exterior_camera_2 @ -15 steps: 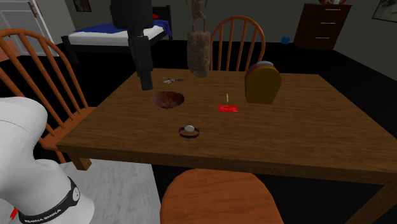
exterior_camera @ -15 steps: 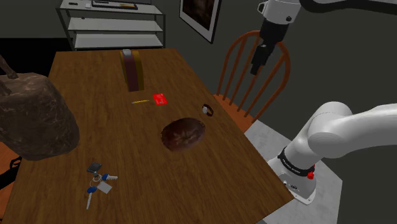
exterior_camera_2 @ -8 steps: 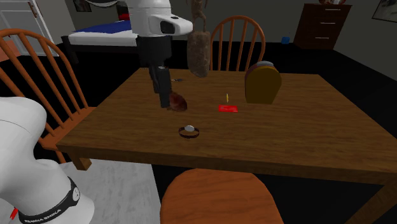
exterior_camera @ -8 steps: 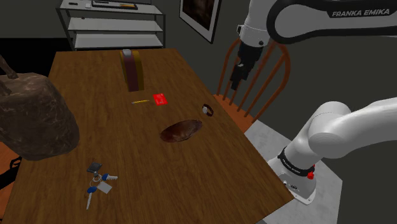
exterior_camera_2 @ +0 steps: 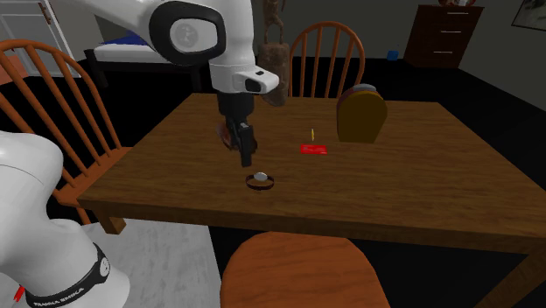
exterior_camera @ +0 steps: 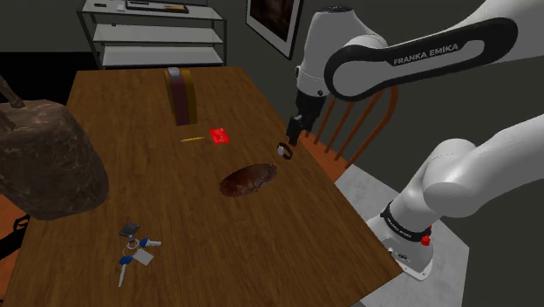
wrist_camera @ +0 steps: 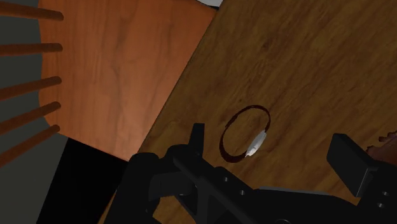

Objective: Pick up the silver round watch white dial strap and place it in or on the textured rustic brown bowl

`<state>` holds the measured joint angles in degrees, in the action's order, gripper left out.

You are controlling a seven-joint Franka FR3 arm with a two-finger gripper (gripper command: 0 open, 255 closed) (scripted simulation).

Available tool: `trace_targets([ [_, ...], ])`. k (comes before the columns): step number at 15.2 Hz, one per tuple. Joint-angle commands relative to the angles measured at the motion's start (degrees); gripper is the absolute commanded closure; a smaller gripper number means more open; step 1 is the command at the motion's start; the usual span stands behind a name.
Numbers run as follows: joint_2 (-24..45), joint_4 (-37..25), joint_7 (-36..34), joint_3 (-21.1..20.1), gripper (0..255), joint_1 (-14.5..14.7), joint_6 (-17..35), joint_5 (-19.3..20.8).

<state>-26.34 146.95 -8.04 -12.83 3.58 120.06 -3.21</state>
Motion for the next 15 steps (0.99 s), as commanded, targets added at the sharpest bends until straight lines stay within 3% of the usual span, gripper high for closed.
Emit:
trace_targets([
  [1,4.4,-0.6,-1.6,-1.3,0,0.0,4.0,0.2],
  [10,11.2,1.8,-3.5,-2.7,0,-0.5,13.1,1.3],
  [15,11.5,2.0,-3.6,-2.7,0,-0.5,13.6,1.4],
])
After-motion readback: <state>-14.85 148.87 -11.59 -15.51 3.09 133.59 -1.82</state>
